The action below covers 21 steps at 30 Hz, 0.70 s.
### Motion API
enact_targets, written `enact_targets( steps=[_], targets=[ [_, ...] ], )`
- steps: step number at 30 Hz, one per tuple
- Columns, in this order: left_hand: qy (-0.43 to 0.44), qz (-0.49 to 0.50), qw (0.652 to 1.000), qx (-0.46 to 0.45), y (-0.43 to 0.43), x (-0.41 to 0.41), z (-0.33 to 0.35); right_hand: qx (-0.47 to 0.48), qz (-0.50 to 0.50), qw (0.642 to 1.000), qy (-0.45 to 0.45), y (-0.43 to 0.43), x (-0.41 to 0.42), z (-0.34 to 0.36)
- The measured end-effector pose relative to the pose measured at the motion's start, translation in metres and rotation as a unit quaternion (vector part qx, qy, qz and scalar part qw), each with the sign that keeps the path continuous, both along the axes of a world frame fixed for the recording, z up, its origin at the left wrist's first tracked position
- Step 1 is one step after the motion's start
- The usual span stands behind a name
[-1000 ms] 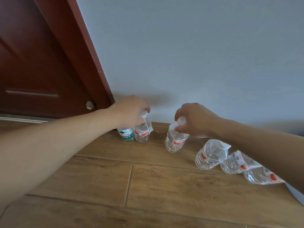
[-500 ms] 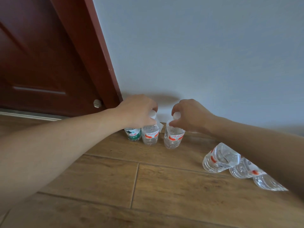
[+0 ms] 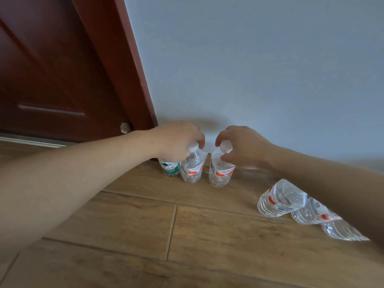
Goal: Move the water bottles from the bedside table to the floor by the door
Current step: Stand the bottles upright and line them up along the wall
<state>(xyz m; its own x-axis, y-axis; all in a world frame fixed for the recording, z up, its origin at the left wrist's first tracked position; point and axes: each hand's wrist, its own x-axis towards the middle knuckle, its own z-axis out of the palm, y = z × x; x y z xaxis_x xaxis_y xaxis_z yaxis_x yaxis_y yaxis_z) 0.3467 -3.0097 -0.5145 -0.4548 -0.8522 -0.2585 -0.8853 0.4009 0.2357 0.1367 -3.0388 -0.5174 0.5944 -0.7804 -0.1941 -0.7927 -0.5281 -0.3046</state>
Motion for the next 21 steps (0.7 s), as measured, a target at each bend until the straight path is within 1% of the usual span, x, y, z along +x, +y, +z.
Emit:
enact_targets(
  steps=[4,11,15,17,21],
  targets=[
    [0.000,0.013,1.000,-0.012,0.000,-0.001,0.000,0.003,-0.004,1.000,0.003,-0.001,0.000,0.000],
    [0.025,0.062,0.996,-0.054,0.004,-0.004,0.001,0.010,-0.049,0.998,-0.029,-0.002,0.001,-0.001],
    [0.009,0.074,0.995,-0.074,0.006,-0.010,-0.001,0.008,-0.053,0.998,-0.027,0.000,0.001,-0.003],
    [0.004,0.077,0.995,-0.069,0.006,-0.013,-0.002,0.006,-0.051,0.998,-0.025,0.000,0.000,-0.004],
    [0.010,0.054,0.998,-0.026,0.003,-0.011,0.004,0.002,-0.042,0.999,-0.013,-0.001,-0.002,-0.004]
  ],
)
